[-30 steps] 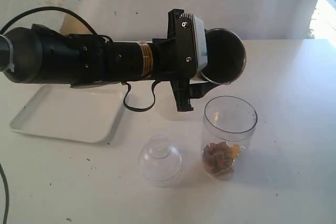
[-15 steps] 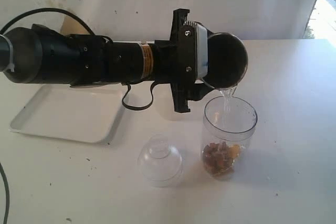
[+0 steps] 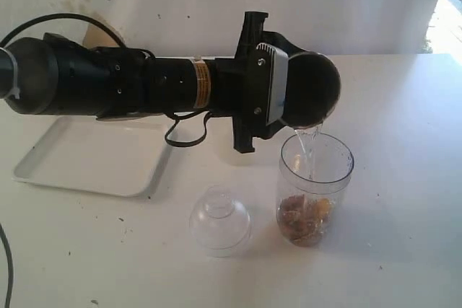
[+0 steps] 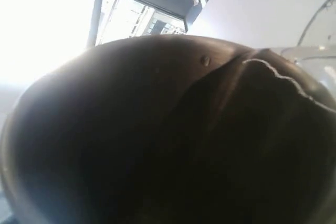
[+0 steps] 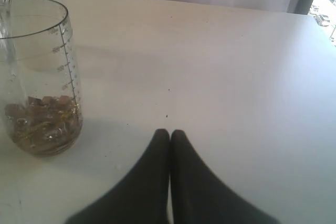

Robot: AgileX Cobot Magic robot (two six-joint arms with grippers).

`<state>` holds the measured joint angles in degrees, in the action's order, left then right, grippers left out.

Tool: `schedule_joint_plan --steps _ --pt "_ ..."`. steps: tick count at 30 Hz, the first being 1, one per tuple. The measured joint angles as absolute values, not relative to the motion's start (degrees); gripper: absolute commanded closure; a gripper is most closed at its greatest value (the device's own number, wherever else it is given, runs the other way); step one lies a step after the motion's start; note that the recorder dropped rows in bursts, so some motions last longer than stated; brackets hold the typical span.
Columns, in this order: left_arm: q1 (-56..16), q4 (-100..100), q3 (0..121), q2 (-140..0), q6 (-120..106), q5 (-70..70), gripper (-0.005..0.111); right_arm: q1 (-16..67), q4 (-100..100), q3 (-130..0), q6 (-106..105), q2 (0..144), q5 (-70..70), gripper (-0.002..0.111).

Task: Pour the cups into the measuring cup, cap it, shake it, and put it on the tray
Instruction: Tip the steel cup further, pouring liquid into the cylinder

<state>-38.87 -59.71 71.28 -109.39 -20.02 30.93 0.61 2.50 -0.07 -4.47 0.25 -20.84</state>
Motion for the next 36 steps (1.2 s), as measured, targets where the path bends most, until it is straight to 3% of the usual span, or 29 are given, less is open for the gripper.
schedule_joint_plan --steps 36 --pt "-38.9 -57.8 71.4 -109.4 -33.4 29.4 0.107 0.6 2.5 -0.1 -4.5 0.2 -20.8 0.108"
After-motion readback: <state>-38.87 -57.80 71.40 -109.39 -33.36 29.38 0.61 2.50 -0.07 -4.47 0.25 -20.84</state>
